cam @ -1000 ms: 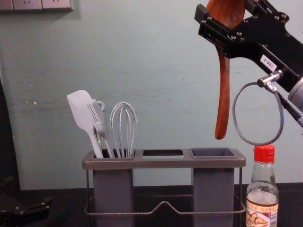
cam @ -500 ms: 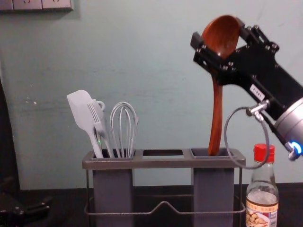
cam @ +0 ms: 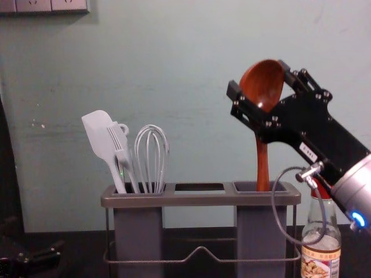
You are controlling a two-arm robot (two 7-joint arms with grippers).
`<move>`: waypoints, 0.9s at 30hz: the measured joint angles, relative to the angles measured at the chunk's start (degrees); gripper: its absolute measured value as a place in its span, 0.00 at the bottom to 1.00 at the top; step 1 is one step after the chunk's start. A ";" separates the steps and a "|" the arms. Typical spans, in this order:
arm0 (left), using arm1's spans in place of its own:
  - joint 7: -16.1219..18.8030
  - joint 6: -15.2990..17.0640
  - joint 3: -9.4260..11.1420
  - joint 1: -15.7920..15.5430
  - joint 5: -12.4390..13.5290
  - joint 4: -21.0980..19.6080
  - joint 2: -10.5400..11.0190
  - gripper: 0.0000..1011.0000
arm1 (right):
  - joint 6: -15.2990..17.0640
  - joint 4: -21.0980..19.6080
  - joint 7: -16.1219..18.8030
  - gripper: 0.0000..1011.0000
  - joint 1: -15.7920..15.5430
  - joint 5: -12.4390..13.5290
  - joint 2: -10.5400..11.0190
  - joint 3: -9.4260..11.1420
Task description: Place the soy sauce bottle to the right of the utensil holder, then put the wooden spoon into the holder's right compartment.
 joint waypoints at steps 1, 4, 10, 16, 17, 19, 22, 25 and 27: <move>0.00 0.00 0.00 0.00 0.00 0.00 0.00 0.99 | -0.05 0.25 0.07 0.83 -0.05 0.00 -0.05 0.04; 0.00 0.00 0.00 0.00 0.00 0.00 0.00 0.99 | -0.26 1.01 0.36 0.83 -0.33 -0.03 -0.30 0.17; 0.00 0.00 0.00 0.00 0.00 0.00 0.00 0.99 | -0.53 1.83 0.53 0.83 -0.77 0.01 -0.61 0.38; 0.00 0.00 0.00 0.00 0.00 0.00 0.00 0.99 | -0.69 2.80 0.55 0.83 -1.17 -0.62 -0.87 0.58; 0.00 0.00 0.00 0.00 0.00 0.00 0.00 0.99 | -0.69 3.01 0.53 0.83 -1.22 -0.81 -0.90 0.60; 0.00 0.00 0.00 0.00 0.00 0.00 0.00 0.99 | -0.69 3.20 0.52 0.83 -1.33 -0.99 -0.93 0.61; 0.00 0.00 0.00 0.00 0.00 0.00 0.00 0.99 | -0.68 3.34 0.50 0.83 -1.43 -1.17 -0.93 0.61; 0.00 0.00 0.00 0.00 0.00 0.00 0.00 0.99 | -0.67 3.44 0.47 0.83 -1.51 -1.33 -0.91 0.60; 0.00 0.00 0.00 0.00 0.00 0.00 0.00 0.99 | -0.66 3.45 0.42 0.83 -1.62 -1.44 -0.91 0.58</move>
